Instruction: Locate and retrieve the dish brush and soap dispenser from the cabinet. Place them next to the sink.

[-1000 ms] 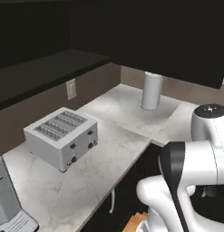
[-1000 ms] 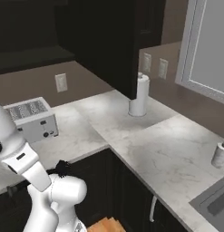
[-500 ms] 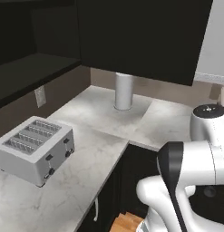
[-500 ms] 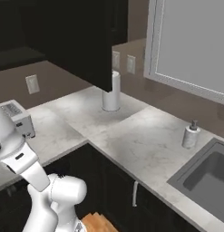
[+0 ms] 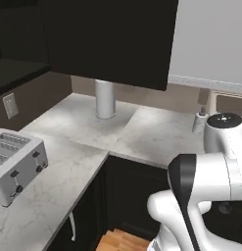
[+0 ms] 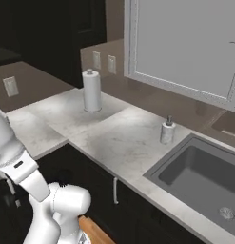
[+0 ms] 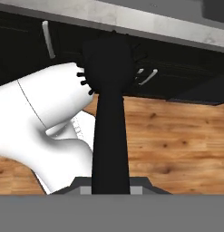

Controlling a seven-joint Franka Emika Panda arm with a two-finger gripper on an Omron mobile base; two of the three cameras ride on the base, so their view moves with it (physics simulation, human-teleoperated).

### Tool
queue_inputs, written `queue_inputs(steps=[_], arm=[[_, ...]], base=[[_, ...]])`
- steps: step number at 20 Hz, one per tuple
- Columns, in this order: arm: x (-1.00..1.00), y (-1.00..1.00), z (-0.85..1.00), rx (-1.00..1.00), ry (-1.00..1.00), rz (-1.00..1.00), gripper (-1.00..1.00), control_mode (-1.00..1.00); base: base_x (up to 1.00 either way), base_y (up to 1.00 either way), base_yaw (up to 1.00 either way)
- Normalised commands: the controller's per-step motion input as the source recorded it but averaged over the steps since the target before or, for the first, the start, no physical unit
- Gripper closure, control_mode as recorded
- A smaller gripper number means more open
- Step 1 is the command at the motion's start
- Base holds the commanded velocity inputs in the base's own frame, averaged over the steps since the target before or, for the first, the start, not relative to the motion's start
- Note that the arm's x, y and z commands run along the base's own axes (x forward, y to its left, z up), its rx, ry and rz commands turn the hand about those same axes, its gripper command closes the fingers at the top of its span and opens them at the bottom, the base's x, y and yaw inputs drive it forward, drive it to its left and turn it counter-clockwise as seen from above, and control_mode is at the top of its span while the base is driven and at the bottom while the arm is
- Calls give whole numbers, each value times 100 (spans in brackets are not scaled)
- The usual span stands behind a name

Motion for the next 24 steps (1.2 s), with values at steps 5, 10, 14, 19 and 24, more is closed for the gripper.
queue_inputs(steps=[5,10,14,19,24], arm=[[0,0,0,0,0,0,100,100],[0,0,0,0,0,0,100,100],[0,0,0,0,0,0,100,100],[0,0,0,0,0,0,100,100],[0,0,0,0,0,0,100,100]], base=[[-14,-54,-14],[-6,-47,-14],[0,-23,-3],[31,-28,-6],[60,-33,1]])
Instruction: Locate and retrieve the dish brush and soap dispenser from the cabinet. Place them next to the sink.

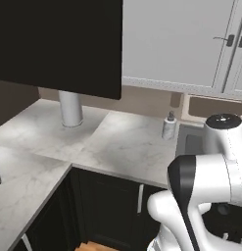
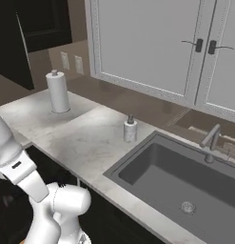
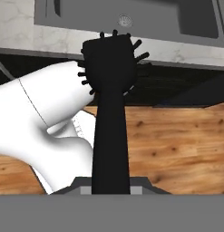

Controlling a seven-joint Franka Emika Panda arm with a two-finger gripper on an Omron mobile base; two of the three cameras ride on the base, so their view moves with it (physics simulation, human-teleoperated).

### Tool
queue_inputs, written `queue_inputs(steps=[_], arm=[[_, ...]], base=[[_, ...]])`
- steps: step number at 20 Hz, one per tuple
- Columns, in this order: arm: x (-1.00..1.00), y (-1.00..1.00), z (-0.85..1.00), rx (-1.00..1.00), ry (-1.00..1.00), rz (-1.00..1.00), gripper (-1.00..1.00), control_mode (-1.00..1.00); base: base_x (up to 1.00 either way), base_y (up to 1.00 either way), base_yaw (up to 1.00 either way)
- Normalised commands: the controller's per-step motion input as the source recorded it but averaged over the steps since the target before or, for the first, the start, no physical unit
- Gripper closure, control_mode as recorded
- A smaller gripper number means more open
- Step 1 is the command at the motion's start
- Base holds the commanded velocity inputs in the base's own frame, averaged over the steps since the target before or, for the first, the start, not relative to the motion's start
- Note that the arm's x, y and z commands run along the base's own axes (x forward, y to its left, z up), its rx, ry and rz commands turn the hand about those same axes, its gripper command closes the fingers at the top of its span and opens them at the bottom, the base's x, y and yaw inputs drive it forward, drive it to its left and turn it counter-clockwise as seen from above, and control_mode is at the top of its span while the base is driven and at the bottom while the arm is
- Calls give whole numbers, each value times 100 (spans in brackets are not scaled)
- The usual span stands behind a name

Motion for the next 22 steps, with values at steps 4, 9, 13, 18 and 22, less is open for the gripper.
queue_inputs(steps=[4,9,13,18,22], arm=[[0,0,0,0,0,0,100,100],[0,0,0,0,0,0,100,100],[0,0,0,0,0,0,100,100],[0,0,0,0,0,0,100,100],[0,0,0,0,0,0,100,100]], base=[[53,-11,4],[36,-6,2],[24,0,0],[7,0,0],[0,0,0]])
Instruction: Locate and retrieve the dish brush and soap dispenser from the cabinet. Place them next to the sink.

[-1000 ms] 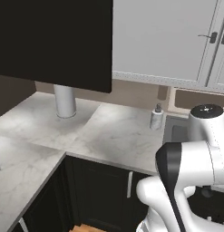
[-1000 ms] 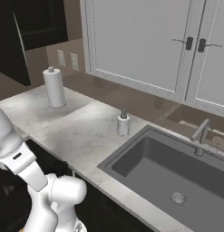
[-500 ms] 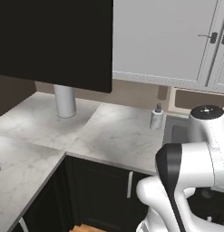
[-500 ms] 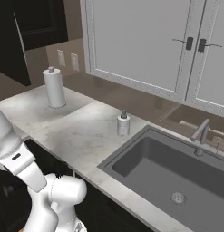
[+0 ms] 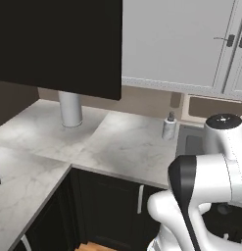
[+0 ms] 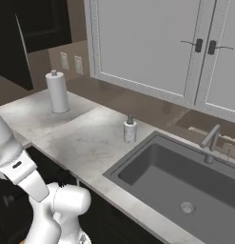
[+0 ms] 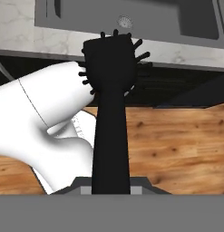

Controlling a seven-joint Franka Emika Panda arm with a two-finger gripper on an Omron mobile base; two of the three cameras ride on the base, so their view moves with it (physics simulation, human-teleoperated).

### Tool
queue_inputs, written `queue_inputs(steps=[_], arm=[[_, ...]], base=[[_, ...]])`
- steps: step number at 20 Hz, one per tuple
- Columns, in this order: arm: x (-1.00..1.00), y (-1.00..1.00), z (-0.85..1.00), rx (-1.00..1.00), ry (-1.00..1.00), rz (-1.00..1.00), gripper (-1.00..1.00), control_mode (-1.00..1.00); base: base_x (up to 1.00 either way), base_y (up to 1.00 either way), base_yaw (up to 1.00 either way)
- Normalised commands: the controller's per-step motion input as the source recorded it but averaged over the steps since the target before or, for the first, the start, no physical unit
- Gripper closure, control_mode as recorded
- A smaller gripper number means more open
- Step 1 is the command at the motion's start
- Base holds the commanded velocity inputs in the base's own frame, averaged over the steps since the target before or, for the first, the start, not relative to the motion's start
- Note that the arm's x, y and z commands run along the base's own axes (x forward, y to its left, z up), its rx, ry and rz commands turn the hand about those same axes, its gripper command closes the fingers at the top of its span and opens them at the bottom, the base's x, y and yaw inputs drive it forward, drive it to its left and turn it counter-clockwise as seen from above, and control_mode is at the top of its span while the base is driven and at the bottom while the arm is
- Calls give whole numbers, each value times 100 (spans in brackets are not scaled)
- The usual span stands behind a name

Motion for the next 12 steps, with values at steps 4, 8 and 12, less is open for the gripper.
queue_inputs(steps=[4,8,12], arm=[[0,0,0,0,0,0,100,-100],[16,0,0,0,0,0,100,-100],[58,-2,0,0,0,3,100,-100]], base=[[1,0,0],[0,0,0],[0,0,0]])
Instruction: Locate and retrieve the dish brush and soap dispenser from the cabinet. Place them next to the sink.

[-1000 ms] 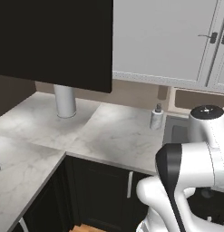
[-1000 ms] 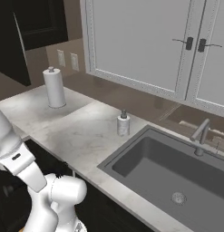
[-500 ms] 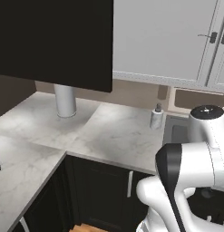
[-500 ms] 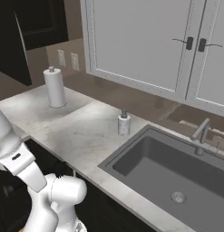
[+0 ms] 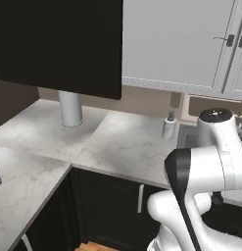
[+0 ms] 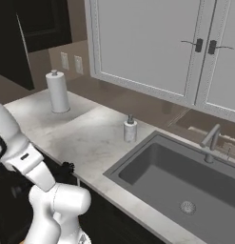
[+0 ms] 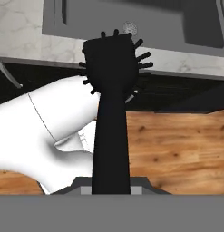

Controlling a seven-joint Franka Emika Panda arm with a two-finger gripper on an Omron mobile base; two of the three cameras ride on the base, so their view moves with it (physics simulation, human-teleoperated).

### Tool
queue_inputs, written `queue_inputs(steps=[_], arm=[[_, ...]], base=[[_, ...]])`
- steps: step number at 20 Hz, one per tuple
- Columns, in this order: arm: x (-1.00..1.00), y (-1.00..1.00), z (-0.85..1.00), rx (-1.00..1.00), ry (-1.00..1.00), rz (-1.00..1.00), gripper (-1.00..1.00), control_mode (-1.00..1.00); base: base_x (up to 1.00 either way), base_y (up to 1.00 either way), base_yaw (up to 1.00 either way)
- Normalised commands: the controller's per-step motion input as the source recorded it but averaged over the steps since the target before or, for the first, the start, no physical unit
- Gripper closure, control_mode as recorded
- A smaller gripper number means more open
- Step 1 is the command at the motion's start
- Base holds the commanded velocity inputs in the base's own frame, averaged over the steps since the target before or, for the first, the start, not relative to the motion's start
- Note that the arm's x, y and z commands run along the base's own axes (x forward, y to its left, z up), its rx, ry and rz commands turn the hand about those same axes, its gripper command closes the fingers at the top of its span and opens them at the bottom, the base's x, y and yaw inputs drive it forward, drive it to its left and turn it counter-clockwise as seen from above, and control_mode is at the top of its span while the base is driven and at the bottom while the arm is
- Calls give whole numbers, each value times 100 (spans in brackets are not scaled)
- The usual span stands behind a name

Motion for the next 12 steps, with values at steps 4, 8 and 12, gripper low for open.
queue_inputs(steps=[4,8,12], arm=[[90,-14,-2,1,1,11,100,-100],[99,-35,-1,10,2,12,100,-100],[98,-17,0,15,3,8,100,-100]], base=[[0,0,0],[0,0,0],[0,0,0]])
